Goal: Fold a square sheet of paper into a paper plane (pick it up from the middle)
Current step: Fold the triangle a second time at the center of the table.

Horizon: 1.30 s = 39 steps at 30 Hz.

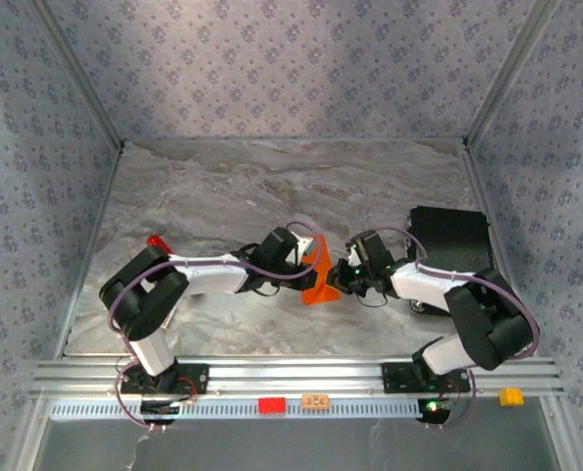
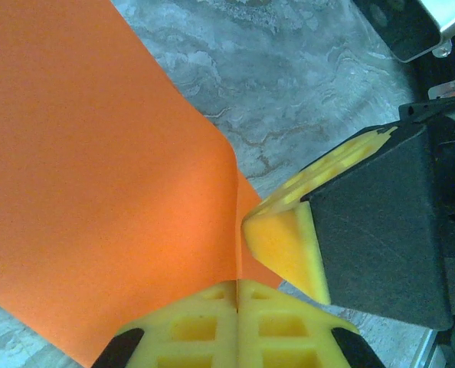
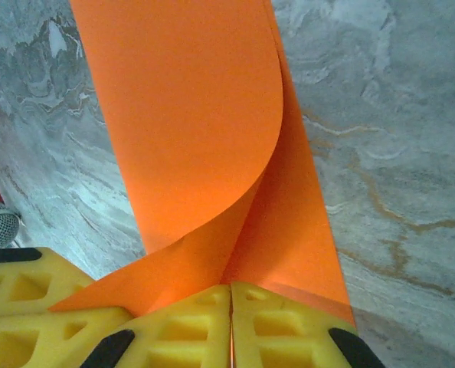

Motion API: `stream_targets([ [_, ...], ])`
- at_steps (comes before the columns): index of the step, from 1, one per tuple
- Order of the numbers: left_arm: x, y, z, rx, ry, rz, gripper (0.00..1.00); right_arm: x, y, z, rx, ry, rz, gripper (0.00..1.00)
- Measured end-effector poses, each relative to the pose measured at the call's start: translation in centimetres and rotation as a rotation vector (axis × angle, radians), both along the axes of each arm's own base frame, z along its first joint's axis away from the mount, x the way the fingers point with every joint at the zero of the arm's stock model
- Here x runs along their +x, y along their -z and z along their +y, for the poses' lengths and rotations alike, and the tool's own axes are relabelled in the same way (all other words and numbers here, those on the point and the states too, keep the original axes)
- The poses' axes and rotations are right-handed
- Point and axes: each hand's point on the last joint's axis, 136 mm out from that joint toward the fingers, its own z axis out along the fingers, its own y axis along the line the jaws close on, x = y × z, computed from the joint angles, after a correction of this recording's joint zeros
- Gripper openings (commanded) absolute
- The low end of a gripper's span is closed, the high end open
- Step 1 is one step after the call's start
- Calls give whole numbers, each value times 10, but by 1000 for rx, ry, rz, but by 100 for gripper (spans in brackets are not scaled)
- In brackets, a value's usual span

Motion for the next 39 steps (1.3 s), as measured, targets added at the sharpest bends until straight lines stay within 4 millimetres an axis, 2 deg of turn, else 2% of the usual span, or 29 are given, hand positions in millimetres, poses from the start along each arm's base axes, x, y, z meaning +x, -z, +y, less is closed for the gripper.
stream_targets([
  [6,1,1,1,9,-5,-2,0,-9,18,-5,-20,6,45,9],
  [25,17,20,18,132,-33,-52,1,-9,18,-5,-16,10,41,9],
  [39,21,28,29,203,-54,-75,0,-9,18,-4,-17,9,38,9],
])
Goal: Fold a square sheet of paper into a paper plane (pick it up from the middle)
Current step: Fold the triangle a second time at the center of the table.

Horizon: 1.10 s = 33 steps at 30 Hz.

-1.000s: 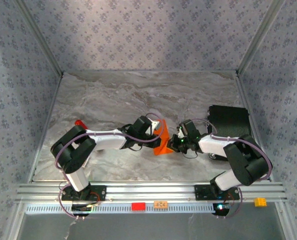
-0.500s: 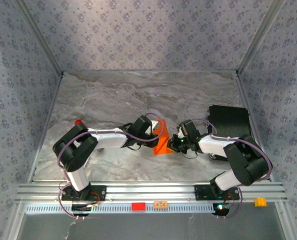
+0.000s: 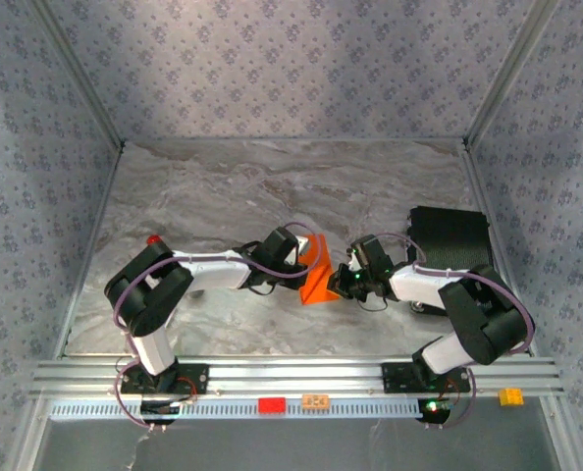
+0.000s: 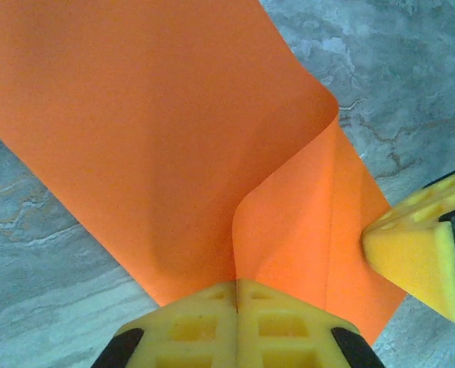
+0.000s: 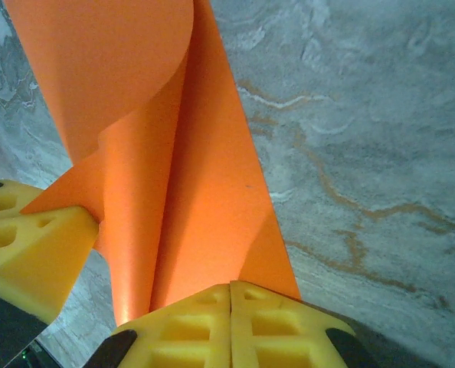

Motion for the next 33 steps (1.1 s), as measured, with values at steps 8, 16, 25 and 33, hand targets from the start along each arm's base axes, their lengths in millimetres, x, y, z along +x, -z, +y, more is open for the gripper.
stream_targets([
  [8,4,-2,0,8,-8,-15,0,0,0,0,0,0,0,9],
  [16,4,-2,0,14,-7,-16,0,0,0,0,0,0,0,9],
  [25,5,2,4,34,-17,-17,1,0,0,0,0,-1,0,9],
  [33,7,4,5,41,-16,-19,1,0,0,0,0,-1,0,9],
])
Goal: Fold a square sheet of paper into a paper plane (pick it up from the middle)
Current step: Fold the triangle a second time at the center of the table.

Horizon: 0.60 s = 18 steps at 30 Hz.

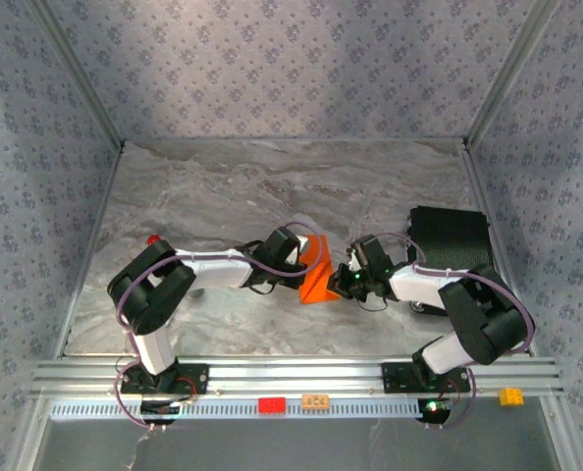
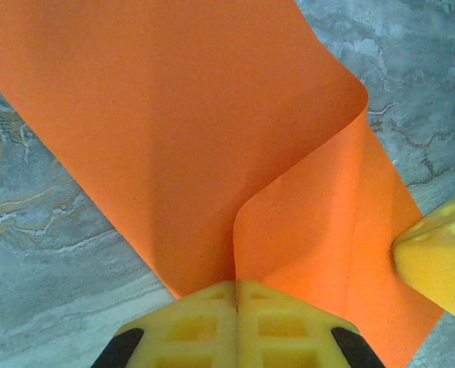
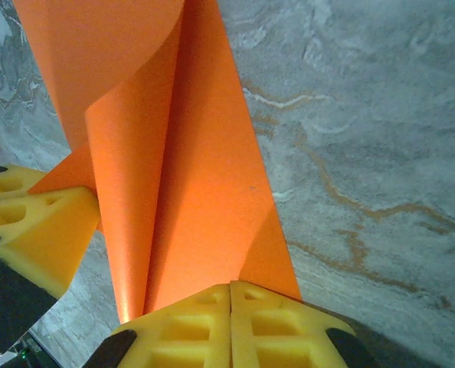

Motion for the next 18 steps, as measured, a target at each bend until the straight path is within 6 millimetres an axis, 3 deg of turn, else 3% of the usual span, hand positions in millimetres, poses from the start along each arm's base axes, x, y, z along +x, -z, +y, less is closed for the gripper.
stream_targets([
  [18,0,4,-1,3,9,8,2,0,0,0,0,0,0,9],
])
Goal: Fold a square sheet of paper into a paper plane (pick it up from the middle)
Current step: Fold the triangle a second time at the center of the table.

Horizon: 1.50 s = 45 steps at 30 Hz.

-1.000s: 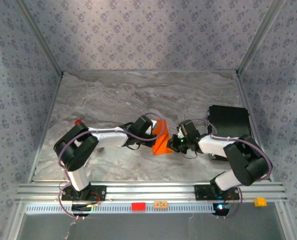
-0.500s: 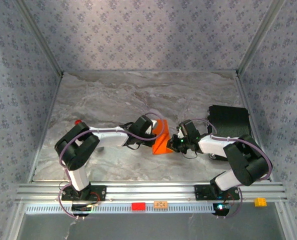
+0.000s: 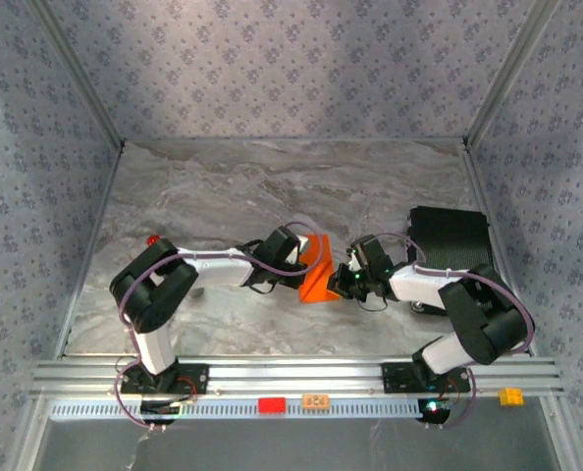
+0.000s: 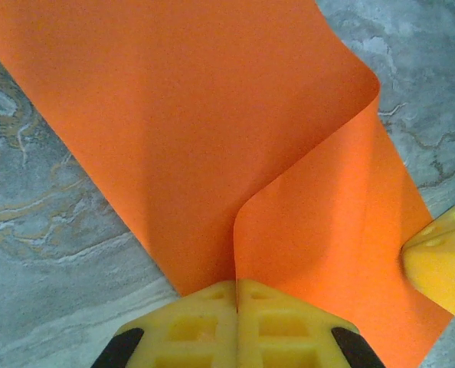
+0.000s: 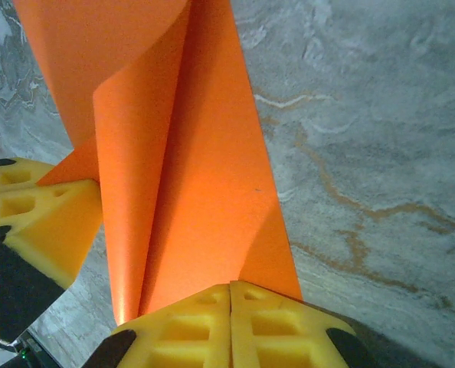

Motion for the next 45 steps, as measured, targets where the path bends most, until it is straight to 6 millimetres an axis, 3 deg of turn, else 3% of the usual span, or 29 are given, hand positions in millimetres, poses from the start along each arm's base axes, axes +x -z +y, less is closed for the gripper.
stream_targets([
  [20,2,0,-3,-7,11,3,1,3,-4,1,13,12,1,9],
  [31,3,0,-3,-7,11,3,1,38,-45,31,152,25,-87,7],
  [45,3,0,-3,-8,12,3,1,38,-23,43,156,13,-22,6],
])
